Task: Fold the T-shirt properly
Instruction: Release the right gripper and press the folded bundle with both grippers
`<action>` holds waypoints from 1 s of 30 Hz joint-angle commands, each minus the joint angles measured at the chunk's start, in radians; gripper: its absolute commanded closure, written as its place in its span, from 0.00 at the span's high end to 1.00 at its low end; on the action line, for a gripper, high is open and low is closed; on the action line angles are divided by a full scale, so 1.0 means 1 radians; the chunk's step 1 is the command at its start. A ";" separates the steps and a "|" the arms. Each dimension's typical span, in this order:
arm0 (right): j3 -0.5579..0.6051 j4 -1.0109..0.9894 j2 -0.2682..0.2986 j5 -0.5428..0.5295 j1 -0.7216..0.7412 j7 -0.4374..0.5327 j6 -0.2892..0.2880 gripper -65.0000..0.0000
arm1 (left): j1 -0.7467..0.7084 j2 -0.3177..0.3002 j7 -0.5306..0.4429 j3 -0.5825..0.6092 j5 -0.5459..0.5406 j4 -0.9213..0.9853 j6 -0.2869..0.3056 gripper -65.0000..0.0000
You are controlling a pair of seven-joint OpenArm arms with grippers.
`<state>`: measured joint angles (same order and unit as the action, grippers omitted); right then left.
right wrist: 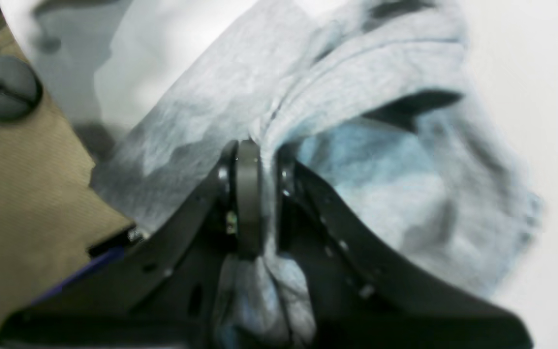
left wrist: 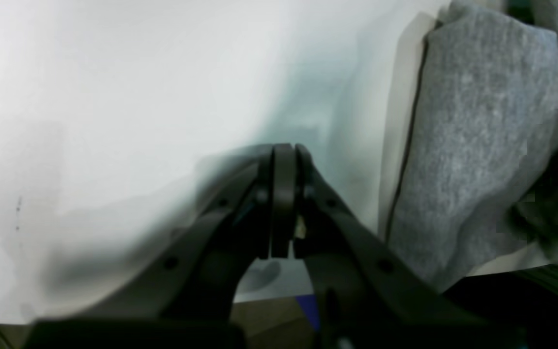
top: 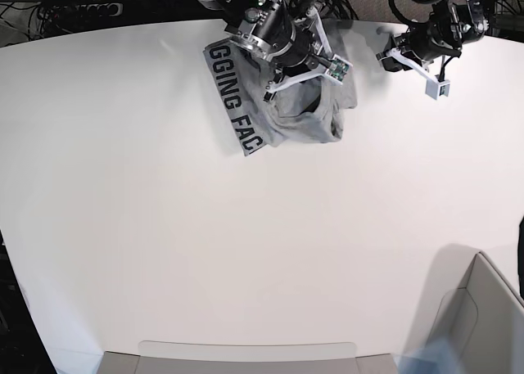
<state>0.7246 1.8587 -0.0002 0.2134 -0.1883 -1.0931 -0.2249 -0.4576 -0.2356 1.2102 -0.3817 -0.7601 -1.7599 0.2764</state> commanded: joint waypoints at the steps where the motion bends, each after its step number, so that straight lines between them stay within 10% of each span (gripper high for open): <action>1: 0.011 0.011 -0.010 0.002 0.013 0.017 -0.003 0.00 | -0.005 -0.008 0.015 -0.003 0.031 -0.002 -0.010 0.00; 11: 0.082 0.060 0.056 -0.006 0.022 0.017 -0.095 0.47 | -0.005 -0.008 0.015 -0.003 0.031 -0.002 -0.010 0.00; 16: 0.082 0.164 0.053 -0.006 0.022 0.020 -0.215 0.49 | -0.005 -0.008 0.015 -0.003 0.031 -0.002 -0.010 0.00; 30: -0.214 0.207 0.016 -0.075 0.054 0.024 -0.213 0.47 | 0.024 -0.008 -0.023 0.007 0.029 -0.008 -0.009 0.00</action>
<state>0.5121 2.0464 0.0227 0.1383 -0.1482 -1.0874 -0.4419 -0.4381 -0.2359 1.1942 -0.3771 -0.7559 -1.7603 0.2764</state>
